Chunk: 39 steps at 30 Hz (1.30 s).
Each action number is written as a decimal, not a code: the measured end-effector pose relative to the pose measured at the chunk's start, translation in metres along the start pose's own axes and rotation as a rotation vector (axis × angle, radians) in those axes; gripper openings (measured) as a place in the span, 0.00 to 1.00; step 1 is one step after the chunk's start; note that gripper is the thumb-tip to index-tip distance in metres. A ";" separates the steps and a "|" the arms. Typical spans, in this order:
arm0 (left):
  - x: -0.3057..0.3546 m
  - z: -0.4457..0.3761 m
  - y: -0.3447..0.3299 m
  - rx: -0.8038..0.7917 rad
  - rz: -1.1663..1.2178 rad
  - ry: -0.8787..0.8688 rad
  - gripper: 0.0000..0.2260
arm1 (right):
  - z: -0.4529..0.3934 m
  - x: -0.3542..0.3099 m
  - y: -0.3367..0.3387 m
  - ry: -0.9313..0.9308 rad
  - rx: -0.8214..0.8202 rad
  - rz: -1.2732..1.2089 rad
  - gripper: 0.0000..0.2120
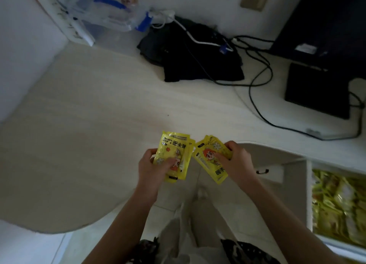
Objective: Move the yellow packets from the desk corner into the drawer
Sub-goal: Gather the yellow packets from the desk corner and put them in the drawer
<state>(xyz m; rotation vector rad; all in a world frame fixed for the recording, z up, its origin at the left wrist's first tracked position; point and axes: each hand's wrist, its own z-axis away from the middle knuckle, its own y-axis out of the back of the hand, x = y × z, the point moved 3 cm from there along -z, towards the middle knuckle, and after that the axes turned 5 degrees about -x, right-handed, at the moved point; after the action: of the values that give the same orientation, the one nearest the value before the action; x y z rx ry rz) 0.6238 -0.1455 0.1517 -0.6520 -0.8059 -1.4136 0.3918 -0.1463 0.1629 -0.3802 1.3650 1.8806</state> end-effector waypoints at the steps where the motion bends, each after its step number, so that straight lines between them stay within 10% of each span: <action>1: -0.003 0.003 -0.008 -0.025 -0.018 0.001 0.17 | 0.012 0.010 0.004 -0.024 0.029 -0.006 0.09; 19: -0.097 0.114 -0.205 -0.501 -0.150 0.172 0.19 | 0.197 0.217 0.071 -0.571 0.428 -0.386 0.11; 39: -0.185 0.252 -0.399 -0.466 -0.102 0.170 0.17 | 0.269 0.412 0.182 -0.567 0.450 -0.550 0.13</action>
<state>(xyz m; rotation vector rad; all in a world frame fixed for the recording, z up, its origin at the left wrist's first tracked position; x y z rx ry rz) 0.2058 0.1392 0.1218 -0.8379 -0.3774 -1.7445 0.0383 0.2397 0.1291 0.0201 1.0978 1.0730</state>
